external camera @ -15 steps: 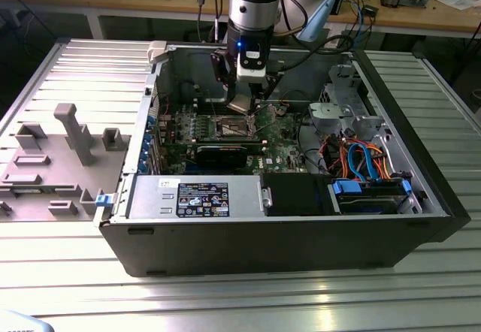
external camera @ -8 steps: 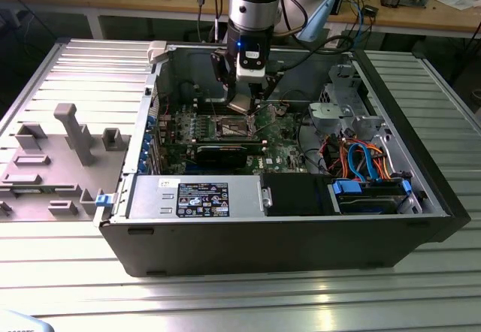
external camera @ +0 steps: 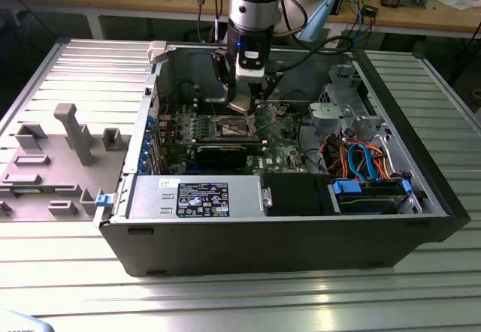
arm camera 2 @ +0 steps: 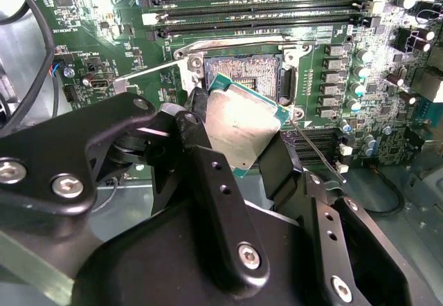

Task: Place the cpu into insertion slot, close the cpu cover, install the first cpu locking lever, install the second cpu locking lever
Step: 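Place the cpu into insertion slot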

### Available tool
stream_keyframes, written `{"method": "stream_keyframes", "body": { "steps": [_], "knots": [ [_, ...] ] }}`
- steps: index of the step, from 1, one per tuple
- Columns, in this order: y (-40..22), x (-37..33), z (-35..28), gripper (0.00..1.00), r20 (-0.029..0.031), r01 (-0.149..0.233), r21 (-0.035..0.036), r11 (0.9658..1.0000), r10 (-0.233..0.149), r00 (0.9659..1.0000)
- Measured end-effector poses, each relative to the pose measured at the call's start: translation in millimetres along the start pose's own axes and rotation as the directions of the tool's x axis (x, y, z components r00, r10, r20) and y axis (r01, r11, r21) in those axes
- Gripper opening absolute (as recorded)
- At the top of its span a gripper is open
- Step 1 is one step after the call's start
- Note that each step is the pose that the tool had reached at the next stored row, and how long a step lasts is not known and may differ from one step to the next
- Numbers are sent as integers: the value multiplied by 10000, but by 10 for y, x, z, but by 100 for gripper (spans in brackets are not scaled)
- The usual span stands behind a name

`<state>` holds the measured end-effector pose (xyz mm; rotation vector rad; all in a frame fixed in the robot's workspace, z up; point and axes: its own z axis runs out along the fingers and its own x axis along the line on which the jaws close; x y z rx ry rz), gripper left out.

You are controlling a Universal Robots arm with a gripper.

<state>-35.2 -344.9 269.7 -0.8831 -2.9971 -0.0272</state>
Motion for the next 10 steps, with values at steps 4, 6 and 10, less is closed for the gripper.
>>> {"method": "stream_keyframes", "body": {
  "steps": [4, 6, 10],
  "knots": [
    [0, 0, 1, 54, 8, -112, 6, 9999, 112, 9999],
    [0, 0, 2, 54, 14, -184, 14, 9998, 184, 9998],
    [0, 0, 4, 54, 21, -309, 20, 9995, 309, 9995]
  ]
}}
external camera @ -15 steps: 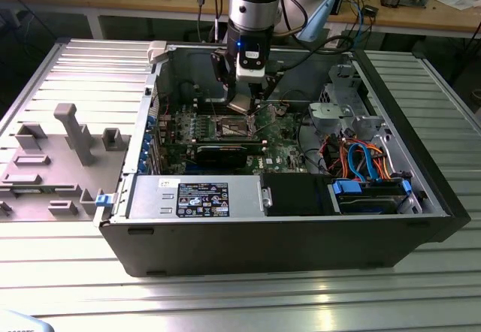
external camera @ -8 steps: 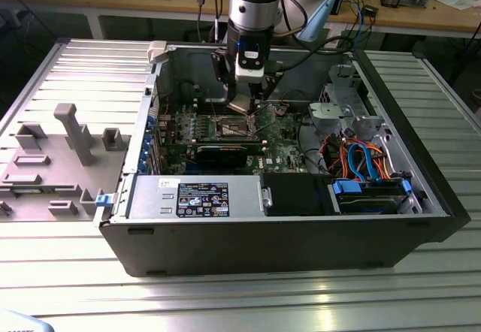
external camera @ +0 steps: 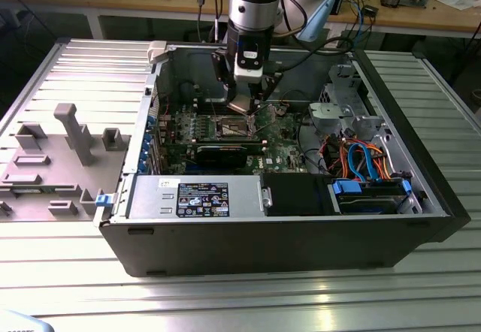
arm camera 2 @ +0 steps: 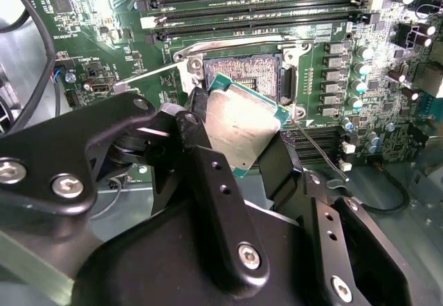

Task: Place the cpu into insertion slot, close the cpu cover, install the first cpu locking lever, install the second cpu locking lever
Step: 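Place the cpu into insertion slot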

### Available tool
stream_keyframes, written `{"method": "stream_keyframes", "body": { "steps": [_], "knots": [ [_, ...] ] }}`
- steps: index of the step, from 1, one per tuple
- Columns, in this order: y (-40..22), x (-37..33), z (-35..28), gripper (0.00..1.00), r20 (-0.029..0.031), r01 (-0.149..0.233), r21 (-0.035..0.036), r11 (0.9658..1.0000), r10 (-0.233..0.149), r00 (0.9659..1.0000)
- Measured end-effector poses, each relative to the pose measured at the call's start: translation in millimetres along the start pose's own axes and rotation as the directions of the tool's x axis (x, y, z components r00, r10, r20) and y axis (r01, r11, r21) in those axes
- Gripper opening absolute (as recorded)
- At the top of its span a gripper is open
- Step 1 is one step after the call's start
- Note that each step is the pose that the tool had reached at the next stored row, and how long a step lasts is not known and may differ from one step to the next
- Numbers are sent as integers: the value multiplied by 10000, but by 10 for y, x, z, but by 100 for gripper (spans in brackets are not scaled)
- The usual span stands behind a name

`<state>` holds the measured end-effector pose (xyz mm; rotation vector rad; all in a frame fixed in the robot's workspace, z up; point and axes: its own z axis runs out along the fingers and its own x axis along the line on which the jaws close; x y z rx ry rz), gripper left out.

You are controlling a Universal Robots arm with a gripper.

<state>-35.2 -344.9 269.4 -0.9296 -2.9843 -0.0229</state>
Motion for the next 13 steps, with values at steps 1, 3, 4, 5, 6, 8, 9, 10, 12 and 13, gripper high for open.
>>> {"method": "stream_keyframes", "body": {
  "steps": [1, 3, 4, 5, 6, 8, 9, 10, 12, 13],
  "knots": [
    [0, 0, 1, 54, 3, -24, 3, 10000, 24, 10000],
    [0, 1, 2, 54, 22, -62, 27, 10000, 62, 10000],
    [-1, 1, 2, 54, 43, -84, 57, 9999, 84, 10000],
    [0, 0, 2, 54, 69, -113, 94, 9999, 113, 9999],
    [0, 0, 2, 54, 75, -134, 103, 9999, 133, 9999],
    [0, 0, 3, 54, 77, -230, 104, 9997, 229, 9997],
    [0, 0, 4, 54, 78, -265, 103, 9996, 264, 9996],
    [0, 0, 4, 54, 78, -288, 102, 9995, 287, 9996],
    [0, 0, 6, 54, 78, -357, 100, 9993, 356, 9993],
    [0, 0, 7, 54, 79, -383, 100, 9992, 383, 9992]
  ]
}}
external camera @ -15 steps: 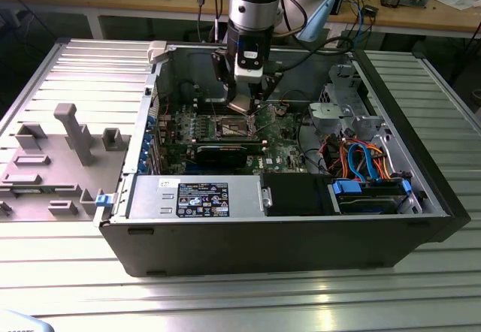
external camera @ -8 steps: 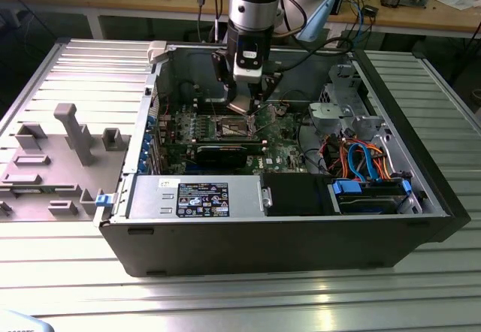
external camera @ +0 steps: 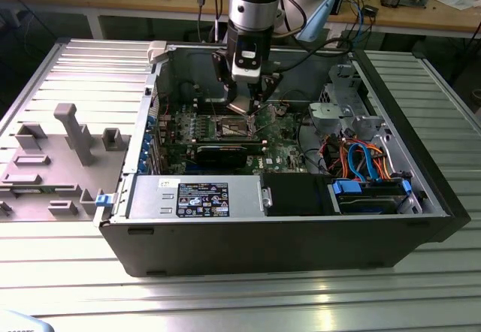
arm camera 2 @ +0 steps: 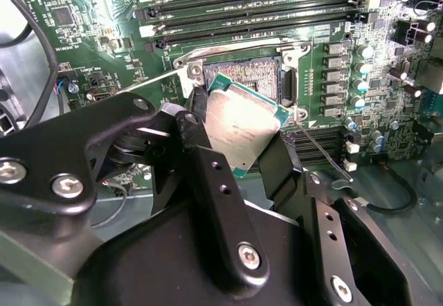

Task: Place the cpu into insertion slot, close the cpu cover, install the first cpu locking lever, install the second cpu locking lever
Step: 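Place the cpu into insertion slot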

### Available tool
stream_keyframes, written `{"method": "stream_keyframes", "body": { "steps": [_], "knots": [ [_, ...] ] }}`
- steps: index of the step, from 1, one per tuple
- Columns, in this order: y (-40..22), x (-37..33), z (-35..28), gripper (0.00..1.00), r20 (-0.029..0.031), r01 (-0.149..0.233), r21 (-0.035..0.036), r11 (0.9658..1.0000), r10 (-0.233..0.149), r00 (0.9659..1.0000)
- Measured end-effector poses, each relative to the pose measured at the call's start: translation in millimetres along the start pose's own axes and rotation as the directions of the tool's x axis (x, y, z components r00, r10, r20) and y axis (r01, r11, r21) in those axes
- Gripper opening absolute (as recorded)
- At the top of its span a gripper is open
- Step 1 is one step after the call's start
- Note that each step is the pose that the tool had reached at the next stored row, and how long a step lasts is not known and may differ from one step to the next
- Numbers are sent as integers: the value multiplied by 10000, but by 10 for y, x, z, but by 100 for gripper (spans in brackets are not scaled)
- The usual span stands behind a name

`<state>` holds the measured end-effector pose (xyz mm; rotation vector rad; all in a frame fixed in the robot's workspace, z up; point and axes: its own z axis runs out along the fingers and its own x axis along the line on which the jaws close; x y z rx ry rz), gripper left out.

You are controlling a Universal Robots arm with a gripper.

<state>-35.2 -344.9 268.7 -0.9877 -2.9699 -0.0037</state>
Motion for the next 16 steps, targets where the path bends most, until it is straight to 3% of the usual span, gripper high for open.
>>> {"method": "stream_keyframes", "body": {
  "steps": [16],
  "knots": [
    [0, 0, 5, 54, -1, -290, -3, 9996, 290, 9996]
  ]
}}
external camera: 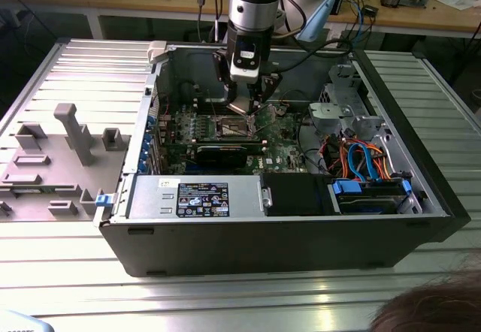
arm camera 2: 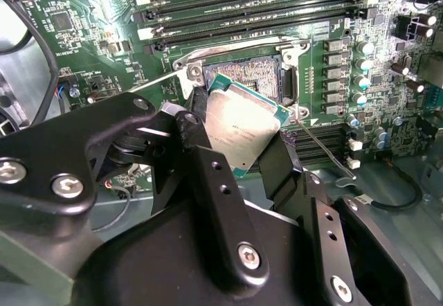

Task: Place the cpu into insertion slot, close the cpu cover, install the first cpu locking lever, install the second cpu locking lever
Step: 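Place the cpu into insertion slot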

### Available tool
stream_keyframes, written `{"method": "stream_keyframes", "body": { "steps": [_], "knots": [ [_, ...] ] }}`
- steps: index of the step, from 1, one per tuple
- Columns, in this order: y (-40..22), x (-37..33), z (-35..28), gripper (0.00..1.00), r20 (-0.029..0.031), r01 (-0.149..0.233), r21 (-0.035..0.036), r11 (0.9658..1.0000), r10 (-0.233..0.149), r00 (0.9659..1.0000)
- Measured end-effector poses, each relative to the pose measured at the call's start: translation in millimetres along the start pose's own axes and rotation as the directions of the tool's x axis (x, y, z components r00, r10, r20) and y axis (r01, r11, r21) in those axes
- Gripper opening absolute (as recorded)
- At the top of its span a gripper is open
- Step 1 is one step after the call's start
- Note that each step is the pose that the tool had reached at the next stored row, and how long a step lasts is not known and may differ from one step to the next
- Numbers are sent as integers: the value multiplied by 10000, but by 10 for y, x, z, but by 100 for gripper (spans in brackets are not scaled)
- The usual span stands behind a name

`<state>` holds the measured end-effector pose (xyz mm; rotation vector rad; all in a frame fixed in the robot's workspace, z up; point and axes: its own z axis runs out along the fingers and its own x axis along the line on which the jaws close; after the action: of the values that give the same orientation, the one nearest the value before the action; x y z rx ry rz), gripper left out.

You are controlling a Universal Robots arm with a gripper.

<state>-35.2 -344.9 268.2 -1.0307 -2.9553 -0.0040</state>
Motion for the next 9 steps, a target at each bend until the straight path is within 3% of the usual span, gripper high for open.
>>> {"method": "stream_keyframes", "body": {
  "steps": [9],
  "knots": [
    [0, 0, 7, 54, 0, -331, -4, 9995, 331, 9995]
  ]
}}
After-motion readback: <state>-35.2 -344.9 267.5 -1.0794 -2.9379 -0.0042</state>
